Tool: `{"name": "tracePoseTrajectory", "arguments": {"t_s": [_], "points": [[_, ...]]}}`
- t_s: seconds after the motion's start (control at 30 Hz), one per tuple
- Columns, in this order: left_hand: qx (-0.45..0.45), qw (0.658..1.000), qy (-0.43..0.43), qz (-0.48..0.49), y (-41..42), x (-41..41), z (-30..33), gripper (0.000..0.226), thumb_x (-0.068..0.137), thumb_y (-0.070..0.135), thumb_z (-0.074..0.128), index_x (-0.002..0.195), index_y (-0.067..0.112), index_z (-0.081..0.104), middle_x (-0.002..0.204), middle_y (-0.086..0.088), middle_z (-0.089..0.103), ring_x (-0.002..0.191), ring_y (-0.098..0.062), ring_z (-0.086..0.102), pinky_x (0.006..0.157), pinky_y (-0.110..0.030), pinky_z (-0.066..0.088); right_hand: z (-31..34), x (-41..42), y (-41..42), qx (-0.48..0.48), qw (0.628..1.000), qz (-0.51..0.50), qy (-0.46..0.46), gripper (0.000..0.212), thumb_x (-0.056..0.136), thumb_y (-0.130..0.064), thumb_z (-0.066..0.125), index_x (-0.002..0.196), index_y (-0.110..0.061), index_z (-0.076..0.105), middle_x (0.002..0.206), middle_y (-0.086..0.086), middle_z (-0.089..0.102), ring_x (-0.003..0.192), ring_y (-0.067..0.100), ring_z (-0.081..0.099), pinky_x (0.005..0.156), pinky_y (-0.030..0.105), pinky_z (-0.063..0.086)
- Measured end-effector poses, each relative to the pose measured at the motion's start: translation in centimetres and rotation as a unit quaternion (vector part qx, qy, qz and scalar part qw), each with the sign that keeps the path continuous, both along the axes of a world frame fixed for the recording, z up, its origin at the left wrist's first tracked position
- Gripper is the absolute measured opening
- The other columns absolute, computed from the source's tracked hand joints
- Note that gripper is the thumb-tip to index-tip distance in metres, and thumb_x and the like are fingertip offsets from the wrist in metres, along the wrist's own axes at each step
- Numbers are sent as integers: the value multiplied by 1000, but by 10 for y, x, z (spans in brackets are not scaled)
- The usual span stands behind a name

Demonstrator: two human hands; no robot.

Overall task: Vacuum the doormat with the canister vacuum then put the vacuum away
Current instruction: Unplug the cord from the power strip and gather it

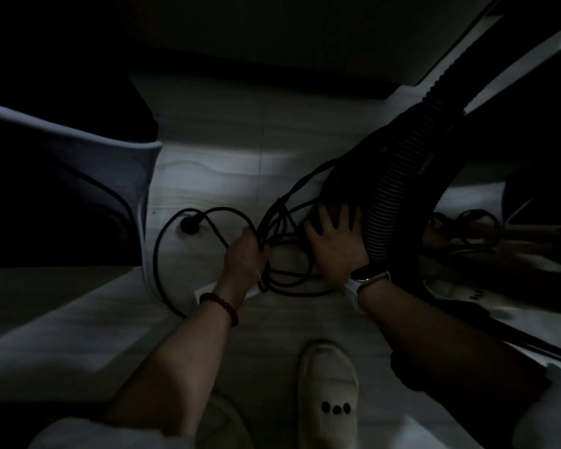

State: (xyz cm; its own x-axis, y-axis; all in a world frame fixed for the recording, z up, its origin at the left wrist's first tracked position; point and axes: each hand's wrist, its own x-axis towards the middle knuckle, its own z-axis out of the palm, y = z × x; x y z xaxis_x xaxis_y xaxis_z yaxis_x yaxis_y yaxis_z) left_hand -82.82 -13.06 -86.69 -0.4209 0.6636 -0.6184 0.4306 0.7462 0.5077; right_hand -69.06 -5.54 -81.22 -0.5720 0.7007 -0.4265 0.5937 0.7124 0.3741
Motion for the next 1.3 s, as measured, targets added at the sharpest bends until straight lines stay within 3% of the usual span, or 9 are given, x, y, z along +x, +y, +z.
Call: {"name": "tracePoseTrajectory", "arguments": {"t_s": [0.3, 0.67, 0.77, 0.83, 0.93, 1.07, 1.13, 1.23, 1.3], "points": [[34, 998, 7, -50, 24, -12, -4, 39, 94, 18, 48, 122, -7, 35, 118, -28, 55, 105, -38, 56, 86, -41, 47, 16, 36, 1, -3, 996, 47, 78, 47, 53, -44, 82, 94, -25, 70, 97, 12, 67, 84, 43, 63, 65, 47, 52], [123, 992, 6, -13, 25, -25, 66, 32, 97, 13, 40, 123, -6, 36, 122, -24, 53, 107, -32, 53, 72, -24, 38, 10, 113, -5, -91, 991, 61, 83, 40, 73, -42, 61, 103, -16, 70, 111, 12, 68, 108, 39, 60, 82, 64, 43], [103, 994, -25, -7, 3, 0, 87, 35, 97, 14, 42, 127, -3, 37, 128, -19, 51, 114, -29, 51, 71, -18, 33, 22, 114, -7, -182, 980, -38, 69, 58, 83, -36, 63, 133, -12, 47, 144, 15, 40, 138, 37, 26, 107, 62, 17], [83, 996, -20, 2, -12, 9, 104, 39, 95, 15, 47, 129, -3, 39, 131, -19, 51, 117, -29, 50, 80, -22, 35, 41, 97, -20, -272, 938, -164, 136, 56, 94, -40, 39, 141, -12, 32, 152, 9, 26, 143, 27, 13, 114, 46, 9], [67, 997, -16, 27, -35, 15, 144, 36, 91, 17, 53, 121, -3, 48, 125, -18, 55, 115, -29, 52, 81, -21, 35, 102, 53, -50, -375, 739, -409, 382, 45, 98, -30, 40, 134, -3, 42, 141, 14, 44, 132, 24, 38, 102, 23, 28], [66, 989, -83, 99, -60, 17, 225, 31, 87, 17, 60, 114, 1, 53, 117, -14, 61, 111, -26, 56, 92, -25, 40, 187, 16, -79, -391, 591, -513, 483, 43, 95, -33, 46, 131, -10, 48, 134, 7, 51, 125, 19, 45, 95, 21, 34], [80, 980, -126, 134, -72, 17, 268, 22, 84, 17, 64, 102, 7, 56, 109, -13, 62, 106, -24, 58, 96, -33, 43, 228, 12, -94, -369, 618, -504, 478, 46, 94, -35, 45, 134, -11, 43, 141, 6, 44, 135, 20, 33, 108, 28, 25], [79, 941, -241, 224, -84, 23, 341, 10, 91, 10, 54, 85, 18, 53, 93, -7, 61, 90, -22, 59, 88, -36, 47, 299, 23, -122, -303, 755, -358, 458, 54, 91, -48, 39, 136, -18, 41, 146, 1, 37, 142, 17, 13, 116, 43, 3], [61, 901, -331, 274, -85, 30, 389, 13, 96, 6, 43, 90, 11, 54, 84, -6, 59, 78, -16, 58, 72, -29, 52, 347, 33, -140, -344, 769, -275, 463, 61, 87, -53, 43, 137, -18, 38, 142, 2, 40, 137, 16, 26, 114, 38, 17]]}}
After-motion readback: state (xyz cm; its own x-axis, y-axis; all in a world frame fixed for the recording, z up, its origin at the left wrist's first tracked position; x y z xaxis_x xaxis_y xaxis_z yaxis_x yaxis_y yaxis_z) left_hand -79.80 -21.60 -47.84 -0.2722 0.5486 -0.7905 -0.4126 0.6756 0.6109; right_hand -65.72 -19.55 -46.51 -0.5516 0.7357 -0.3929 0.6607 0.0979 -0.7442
